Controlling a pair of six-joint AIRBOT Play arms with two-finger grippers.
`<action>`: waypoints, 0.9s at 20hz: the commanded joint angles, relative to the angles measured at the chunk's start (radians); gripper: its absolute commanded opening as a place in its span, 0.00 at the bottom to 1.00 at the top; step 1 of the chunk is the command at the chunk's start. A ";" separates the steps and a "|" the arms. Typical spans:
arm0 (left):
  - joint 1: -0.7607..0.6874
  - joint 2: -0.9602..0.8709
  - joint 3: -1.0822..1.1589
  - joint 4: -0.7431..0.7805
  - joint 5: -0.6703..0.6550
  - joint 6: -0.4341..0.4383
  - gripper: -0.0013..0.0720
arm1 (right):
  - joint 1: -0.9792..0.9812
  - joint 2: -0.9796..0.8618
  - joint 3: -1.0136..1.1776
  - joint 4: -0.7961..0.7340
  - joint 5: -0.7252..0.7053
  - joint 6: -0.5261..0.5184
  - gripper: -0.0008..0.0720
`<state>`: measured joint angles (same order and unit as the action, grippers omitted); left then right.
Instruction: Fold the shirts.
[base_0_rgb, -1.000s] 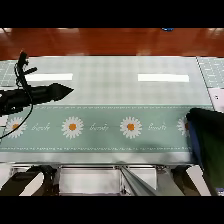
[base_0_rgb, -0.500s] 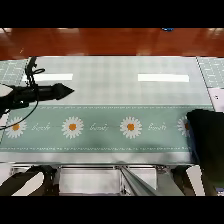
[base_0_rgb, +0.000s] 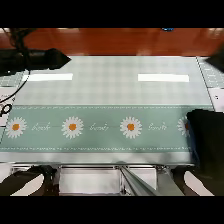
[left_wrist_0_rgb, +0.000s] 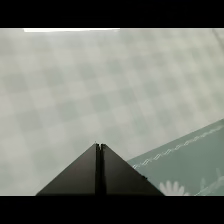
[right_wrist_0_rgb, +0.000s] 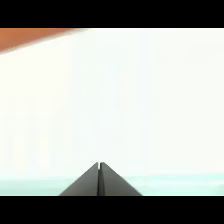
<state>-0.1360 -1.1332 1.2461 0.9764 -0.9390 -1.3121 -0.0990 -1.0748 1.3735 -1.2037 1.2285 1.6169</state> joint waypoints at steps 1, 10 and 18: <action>-0.105 -0.034 -0.025 0.330 0.013 -0.144 0.04 | 0.289 -0.219 0.039 -0.326 0.109 0.060 0.05; -0.108 -0.090 -0.075 0.333 -0.013 -0.141 0.04 | 0.295 -0.390 0.039 -0.319 0.234 0.076 0.05; -0.108 -0.090 -0.075 0.333 -0.011 -0.141 0.04 | 0.295 -0.390 0.039 -0.319 0.312 0.076 0.05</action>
<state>-0.2432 -1.2221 1.1717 1.3067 -0.9497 -1.4521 0.1947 -1.4631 1.4117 -1.5211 1.5227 1.6920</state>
